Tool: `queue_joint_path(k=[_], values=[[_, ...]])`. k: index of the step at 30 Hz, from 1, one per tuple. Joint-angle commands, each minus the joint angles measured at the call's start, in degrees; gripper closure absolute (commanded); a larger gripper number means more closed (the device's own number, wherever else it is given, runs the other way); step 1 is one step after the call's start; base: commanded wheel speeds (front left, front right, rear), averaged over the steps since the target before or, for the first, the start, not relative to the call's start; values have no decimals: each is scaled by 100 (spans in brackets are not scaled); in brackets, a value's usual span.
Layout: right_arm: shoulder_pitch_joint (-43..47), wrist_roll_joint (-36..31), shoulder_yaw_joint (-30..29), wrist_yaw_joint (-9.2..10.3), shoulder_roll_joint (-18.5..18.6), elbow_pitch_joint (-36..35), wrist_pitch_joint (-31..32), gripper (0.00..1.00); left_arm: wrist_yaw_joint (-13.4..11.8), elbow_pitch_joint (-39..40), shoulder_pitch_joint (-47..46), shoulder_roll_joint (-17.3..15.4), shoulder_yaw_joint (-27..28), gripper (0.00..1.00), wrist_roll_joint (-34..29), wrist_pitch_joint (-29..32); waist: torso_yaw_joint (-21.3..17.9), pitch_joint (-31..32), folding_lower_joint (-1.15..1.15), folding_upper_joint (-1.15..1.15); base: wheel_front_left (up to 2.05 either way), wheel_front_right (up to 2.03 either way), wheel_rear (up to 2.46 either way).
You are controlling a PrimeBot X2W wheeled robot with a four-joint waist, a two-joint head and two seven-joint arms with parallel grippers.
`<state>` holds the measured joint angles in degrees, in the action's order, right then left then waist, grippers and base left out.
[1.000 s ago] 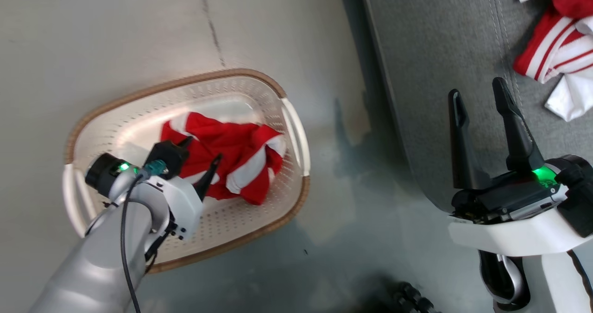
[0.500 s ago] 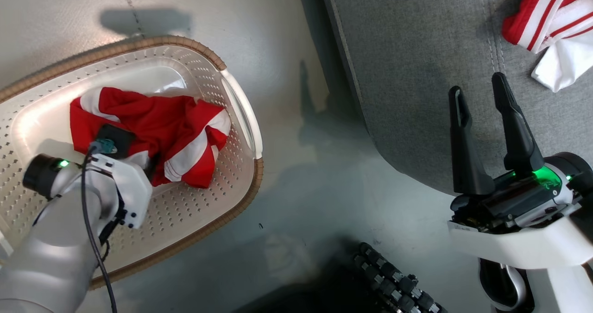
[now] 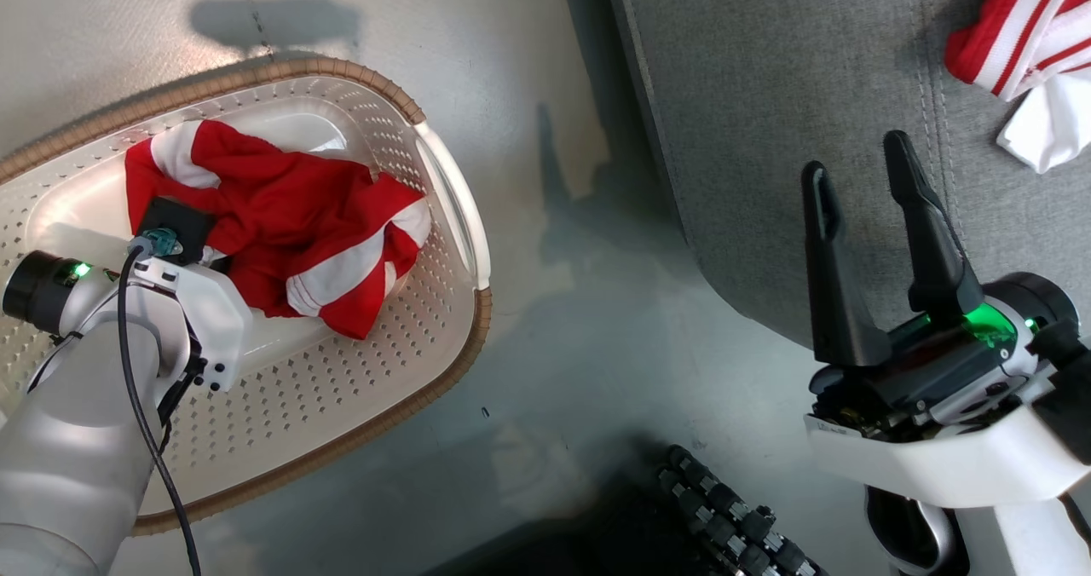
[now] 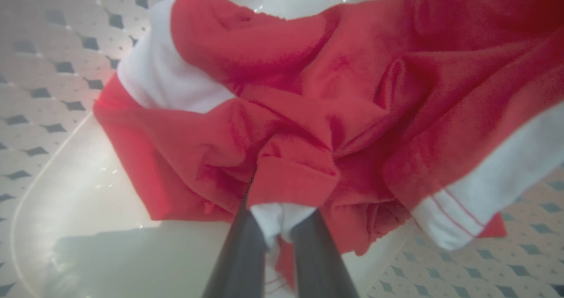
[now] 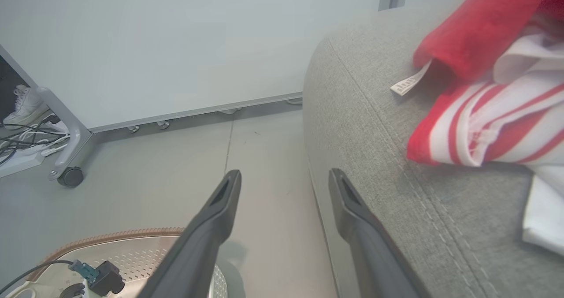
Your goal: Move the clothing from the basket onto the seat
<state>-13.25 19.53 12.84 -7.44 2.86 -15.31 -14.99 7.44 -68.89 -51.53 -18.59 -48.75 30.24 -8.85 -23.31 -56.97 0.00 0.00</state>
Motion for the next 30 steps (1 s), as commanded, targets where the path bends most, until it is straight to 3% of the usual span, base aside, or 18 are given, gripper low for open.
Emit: queue_joint_path(k=[1, 11, 20, 30], values=[[-96, -36, 21, -10, 9, 37, -28, 0, 3, 8, -69, -52, -36, 100, -45, -100, -17, 42, 0, 0, 0, 0, 0], [-212, -410, -40, -10, 14, 465, -27, 0, -59, 796, 348, 206, -83, 100, -183, -631, 576, 963, 0, 0, 0, 0, 0], [-147, -754, -208, -10, 18, 1083, -25, 0, -340, 2812, 1458, 160, 688, 100, -252, -637, 1233, 1949, 0, 0, 0, 0, 0], [36, -956, -491, -10, 20, 1384, 299, 0, -497, 4171, 2581, 349, 1577, 100, -361, -638, 1867, 3083, 0, 0, 0, 0, 0]])
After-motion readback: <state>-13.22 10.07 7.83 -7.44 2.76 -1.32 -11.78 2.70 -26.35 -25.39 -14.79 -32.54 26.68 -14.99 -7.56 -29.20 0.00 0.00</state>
